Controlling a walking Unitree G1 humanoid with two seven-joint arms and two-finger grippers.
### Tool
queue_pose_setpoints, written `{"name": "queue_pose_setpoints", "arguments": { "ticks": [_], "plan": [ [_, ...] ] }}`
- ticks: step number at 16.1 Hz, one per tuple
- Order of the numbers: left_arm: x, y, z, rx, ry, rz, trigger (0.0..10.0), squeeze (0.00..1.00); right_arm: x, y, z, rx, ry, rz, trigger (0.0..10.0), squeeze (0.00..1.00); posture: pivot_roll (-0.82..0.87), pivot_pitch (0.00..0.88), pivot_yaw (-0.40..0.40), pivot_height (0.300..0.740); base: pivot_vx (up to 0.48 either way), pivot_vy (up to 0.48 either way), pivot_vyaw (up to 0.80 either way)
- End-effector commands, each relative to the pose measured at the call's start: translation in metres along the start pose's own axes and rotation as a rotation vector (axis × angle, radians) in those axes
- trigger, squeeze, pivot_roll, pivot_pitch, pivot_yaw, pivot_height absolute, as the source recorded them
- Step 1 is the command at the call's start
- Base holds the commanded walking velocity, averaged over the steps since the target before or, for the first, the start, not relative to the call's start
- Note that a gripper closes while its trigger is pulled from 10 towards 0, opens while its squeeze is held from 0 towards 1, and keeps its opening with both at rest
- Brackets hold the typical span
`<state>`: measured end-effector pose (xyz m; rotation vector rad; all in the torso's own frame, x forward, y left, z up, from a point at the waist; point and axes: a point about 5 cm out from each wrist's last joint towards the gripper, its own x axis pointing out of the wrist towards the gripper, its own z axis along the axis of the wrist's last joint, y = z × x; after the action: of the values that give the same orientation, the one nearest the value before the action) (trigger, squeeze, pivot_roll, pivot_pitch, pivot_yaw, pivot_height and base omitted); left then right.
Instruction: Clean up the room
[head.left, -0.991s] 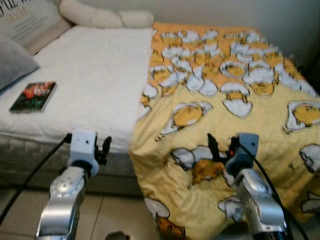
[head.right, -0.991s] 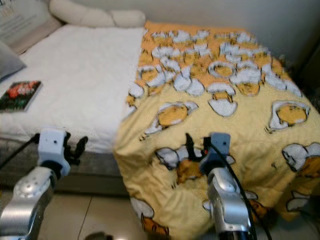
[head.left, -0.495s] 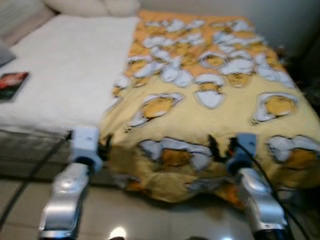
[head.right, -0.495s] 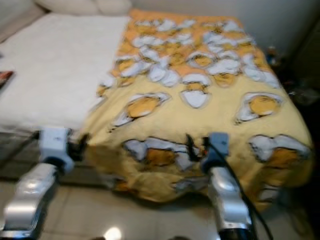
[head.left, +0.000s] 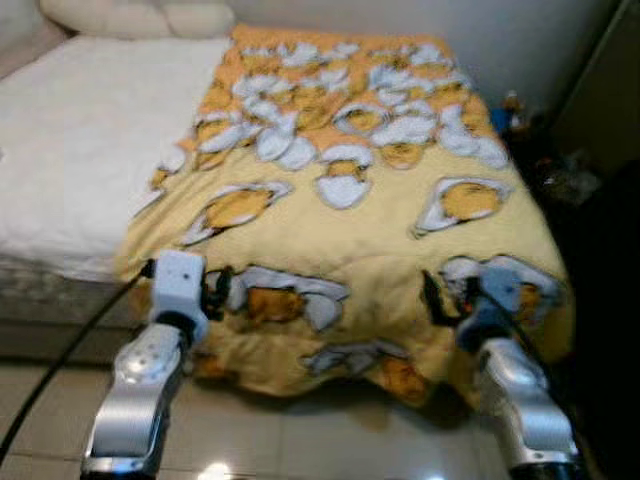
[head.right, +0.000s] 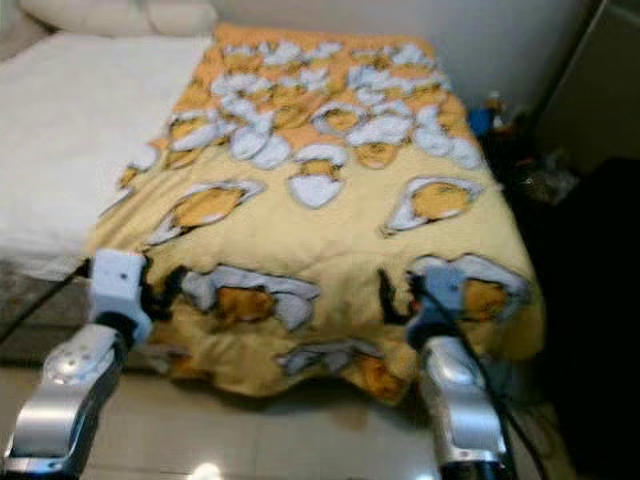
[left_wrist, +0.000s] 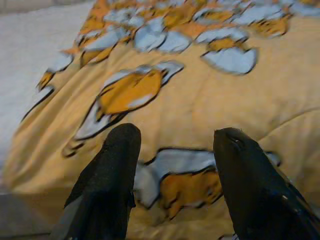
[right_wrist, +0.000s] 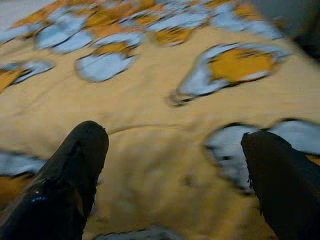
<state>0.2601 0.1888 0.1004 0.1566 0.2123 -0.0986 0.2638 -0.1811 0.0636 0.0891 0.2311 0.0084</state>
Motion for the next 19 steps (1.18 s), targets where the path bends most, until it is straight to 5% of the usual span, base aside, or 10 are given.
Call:
{"name": "queue_pose_setpoints", "arguments": {
  "ticks": [1, 19],
  "plan": [
    [0.0001, 0.0052, 0.0018, 0.022, -0.006, 0.014, 10.0, 0.0, 0.0004, 0.0039, 0.0026, 0.002, -0.007, 0.008, 10.0, 0.0, -0.12, 0.0, 0.019, 0.74, 0.0, -0.48, 0.0],
    [0.0063, 0.0015, 0.0052, -0.019, -0.027, 0.035, 10.0, 0.0, -0.0011, 0.0015, 0.0026, -0.007, -0.012, -0.04, 10.0, 0.0, -0.14, 0.0, 0.016, 0.74, 0.047, 0.0, -0.71]
  ]
}}
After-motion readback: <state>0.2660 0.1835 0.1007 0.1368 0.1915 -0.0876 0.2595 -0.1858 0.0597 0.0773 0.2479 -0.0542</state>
